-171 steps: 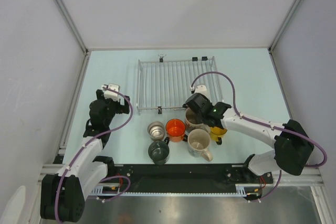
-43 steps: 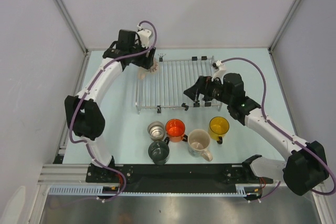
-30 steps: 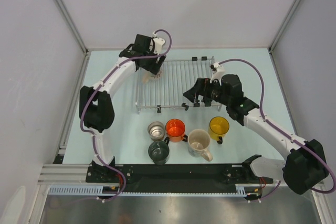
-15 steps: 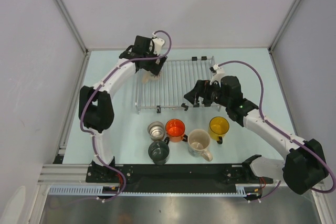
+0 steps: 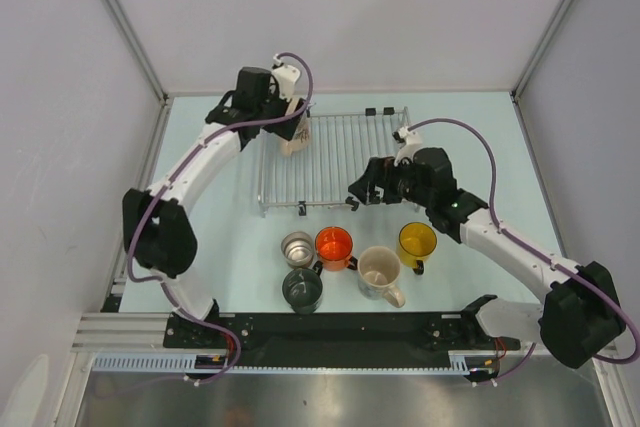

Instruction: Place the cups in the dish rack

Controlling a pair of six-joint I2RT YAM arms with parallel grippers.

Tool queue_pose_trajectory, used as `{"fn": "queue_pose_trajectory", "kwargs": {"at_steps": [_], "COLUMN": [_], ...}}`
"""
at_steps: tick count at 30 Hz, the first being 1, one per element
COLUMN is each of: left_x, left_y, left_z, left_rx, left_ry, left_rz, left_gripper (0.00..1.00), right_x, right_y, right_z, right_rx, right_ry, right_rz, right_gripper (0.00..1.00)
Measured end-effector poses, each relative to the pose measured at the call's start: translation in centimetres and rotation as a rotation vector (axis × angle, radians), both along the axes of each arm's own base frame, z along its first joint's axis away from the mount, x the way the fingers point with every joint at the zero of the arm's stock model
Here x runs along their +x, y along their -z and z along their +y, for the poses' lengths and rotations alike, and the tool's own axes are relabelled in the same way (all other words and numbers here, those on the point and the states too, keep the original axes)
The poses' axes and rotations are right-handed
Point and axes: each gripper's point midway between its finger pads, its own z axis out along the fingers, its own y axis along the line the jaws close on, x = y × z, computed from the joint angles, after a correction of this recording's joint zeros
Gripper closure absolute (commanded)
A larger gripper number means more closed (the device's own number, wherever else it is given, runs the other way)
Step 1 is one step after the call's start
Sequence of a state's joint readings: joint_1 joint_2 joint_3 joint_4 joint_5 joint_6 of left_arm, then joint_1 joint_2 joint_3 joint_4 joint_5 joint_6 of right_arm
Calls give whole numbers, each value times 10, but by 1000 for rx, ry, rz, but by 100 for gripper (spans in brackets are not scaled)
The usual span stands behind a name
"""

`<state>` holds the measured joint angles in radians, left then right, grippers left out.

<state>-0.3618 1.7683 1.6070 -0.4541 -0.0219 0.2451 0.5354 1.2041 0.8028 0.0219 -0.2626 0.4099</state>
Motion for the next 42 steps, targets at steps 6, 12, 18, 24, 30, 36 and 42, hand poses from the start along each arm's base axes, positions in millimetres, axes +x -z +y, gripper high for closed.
{"fn": "queue_pose_trajectory", "kwargs": {"at_steps": [6,12,18,24,30,36,42], "left_x": [-57,-141,-181,-188,-192,-195,-196], "left_y": [-36,-58,-66,-39,-10,3,6], "left_z": [4,7,9,9,8,7,5], "left_rx": [-77,-166,-210,-200,-184,-173,-175], "left_ry": [75,204,271,278,280,279,280], "left_rz": [-67,-112,-142,-79,-11,8,4], "left_gripper": [0,0,0,0,1,2,2], "right_x": [-11,-45,-105,-152,-180,-193,-193], "right_y": [6,-19,-7,7,16,30,49], "right_z": [5,23,22,-2,-11,-6,1], "right_rx": [-181,-327,-463,-583,-624,-664,-714], "right_ry": [35,31,-31,-46,-65,-80,-79], "right_rz": [-20,-114,-106,-76,-39,-13,-1], "right_gripper": [0,0,1,6,8,10,22]}}
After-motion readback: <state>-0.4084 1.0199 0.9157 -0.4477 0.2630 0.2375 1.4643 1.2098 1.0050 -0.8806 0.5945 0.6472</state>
